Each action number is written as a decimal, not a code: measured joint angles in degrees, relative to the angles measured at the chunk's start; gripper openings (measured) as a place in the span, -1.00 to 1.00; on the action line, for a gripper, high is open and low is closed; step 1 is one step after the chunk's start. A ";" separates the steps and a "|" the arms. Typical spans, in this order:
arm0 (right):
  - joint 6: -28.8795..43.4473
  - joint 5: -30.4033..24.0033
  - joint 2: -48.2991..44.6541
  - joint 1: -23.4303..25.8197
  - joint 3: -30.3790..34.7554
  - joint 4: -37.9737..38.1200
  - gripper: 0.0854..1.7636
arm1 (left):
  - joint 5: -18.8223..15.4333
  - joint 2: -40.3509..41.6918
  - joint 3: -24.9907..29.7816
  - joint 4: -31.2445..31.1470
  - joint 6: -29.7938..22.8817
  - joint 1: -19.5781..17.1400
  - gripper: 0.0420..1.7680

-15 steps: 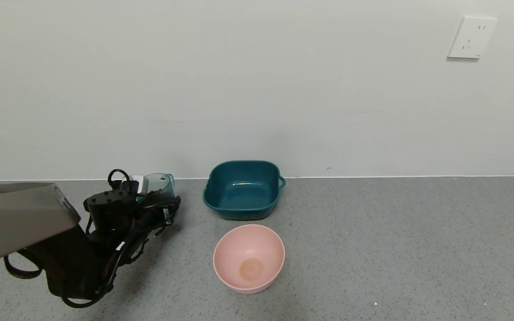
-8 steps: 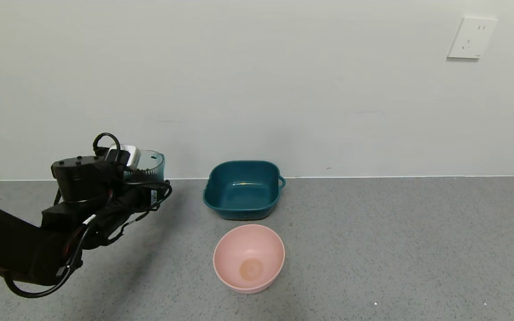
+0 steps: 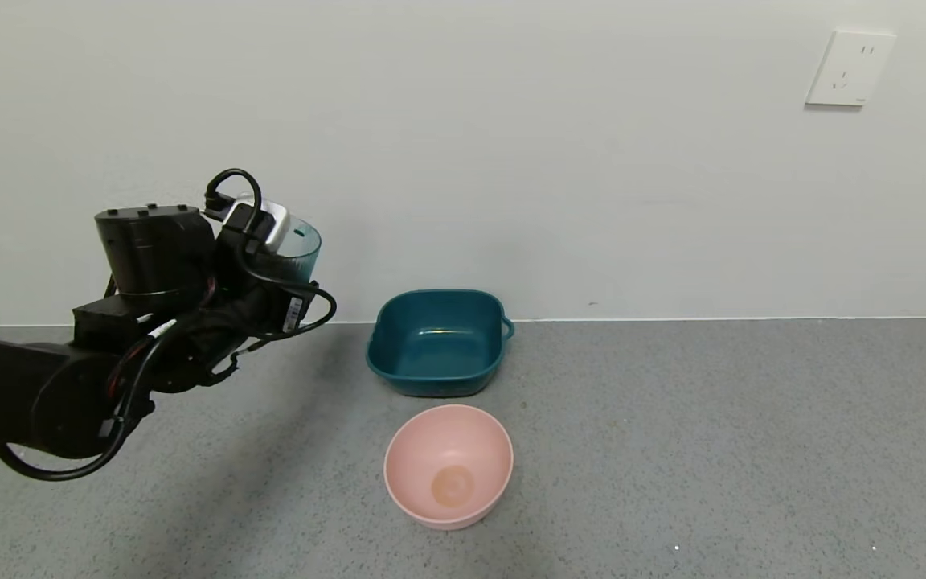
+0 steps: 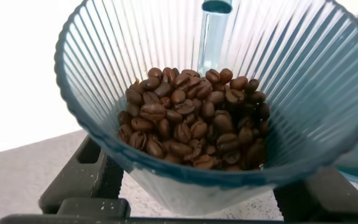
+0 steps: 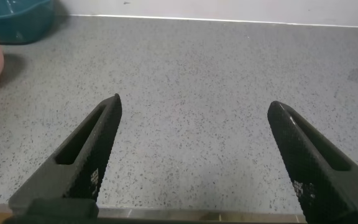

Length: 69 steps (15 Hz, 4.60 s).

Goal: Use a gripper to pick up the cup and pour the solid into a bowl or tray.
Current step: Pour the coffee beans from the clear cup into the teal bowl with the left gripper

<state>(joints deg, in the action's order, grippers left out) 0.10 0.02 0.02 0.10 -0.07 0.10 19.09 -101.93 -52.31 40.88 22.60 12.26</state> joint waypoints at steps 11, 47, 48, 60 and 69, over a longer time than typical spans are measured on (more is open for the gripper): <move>0.00 -0.02 0.00 0.00 -0.02 0.00 0.94 | 8.98 -10.42 -13.46 -2.34 15.60 3.52 0.48; -0.02 -0.02 -0.02 0.00 -0.02 0.00 0.94 | 15.80 -24.26 -20.83 1.07 63.28 7.57 0.48; 0.00 -0.02 -0.02 0.00 -0.02 -0.02 0.94 | 16.32 -24.34 -20.68 1.12 64.13 7.55 0.48; 0.00 -0.02 0.00 0.00 -0.02 0.00 0.94 | 17.79 -25.33 -20.65 1.32 67.19 8.13 0.48; -0.02 -0.02 0.00 0.00 -0.02 0.00 0.94 | 18.03 -25.26 -20.63 3.36 69.75 8.13 0.48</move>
<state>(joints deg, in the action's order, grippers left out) 0.07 0.00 0.02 0.10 -0.10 0.10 37.12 -127.18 -72.94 44.24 92.36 20.39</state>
